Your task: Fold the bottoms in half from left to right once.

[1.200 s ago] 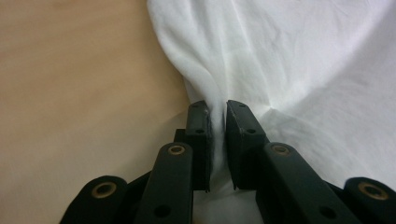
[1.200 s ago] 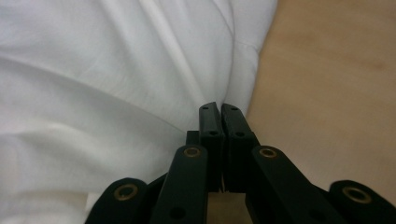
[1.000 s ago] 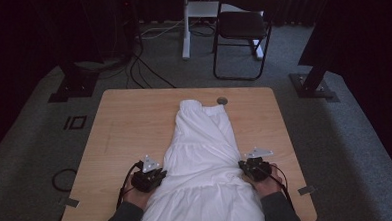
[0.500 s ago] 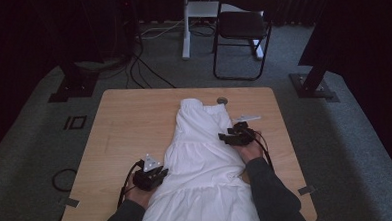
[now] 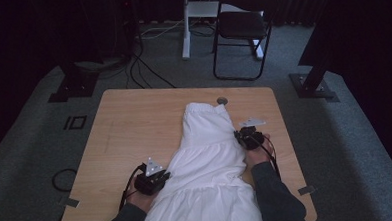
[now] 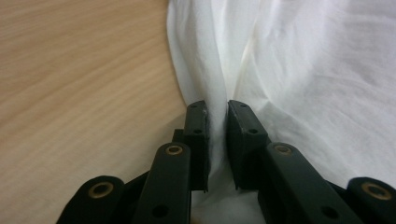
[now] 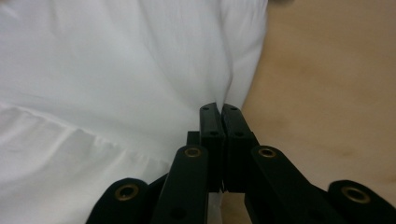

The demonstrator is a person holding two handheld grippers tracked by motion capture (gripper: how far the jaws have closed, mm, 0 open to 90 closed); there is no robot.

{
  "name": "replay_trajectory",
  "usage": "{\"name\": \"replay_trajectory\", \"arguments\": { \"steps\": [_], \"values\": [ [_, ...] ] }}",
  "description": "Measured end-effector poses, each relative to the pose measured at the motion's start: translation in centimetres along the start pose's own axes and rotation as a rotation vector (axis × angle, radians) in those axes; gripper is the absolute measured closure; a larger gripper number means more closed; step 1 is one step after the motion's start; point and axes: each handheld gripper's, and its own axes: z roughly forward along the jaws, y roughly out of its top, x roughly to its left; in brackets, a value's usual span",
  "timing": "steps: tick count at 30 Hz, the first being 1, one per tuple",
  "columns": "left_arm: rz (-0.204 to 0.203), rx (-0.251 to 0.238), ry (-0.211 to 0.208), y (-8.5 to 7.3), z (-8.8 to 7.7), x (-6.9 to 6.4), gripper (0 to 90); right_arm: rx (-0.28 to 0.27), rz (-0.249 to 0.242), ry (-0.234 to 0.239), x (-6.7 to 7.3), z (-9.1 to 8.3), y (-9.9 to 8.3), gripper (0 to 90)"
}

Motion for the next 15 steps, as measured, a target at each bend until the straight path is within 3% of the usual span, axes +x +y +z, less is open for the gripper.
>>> {"name": "replay_trajectory", "arguments": {
  "steps": [2,4,7,12,15],
  "values": [
    [0.006,0.009,-0.015,-0.2,-0.2,-0.5,79.8,0.042,0.032,0.028,-0.1,1.6,-1.2,87.5],
    [0.016,0.034,-0.042,-0.2,-0.5,-0.7,79.3,0.044,0.038,0.036,0.1,2.2,-1.7,87.1],
    [0.018,0.046,-0.061,0.1,-0.7,-0.7,65.9,0.053,0.024,0.034,0.4,2.3,-1.5,87.2],
    [0.0,-0.078,-0.02,4.3,-2.0,1.4,55.6,0.053,0.041,0.043,0.3,2.3,-1.6,87.1],
    [-0.012,-0.088,-0.016,8.1,-0.3,2.8,53.2,0.05,0.04,0.043,0.4,2.4,-1.6,87.1]
  ]
}}
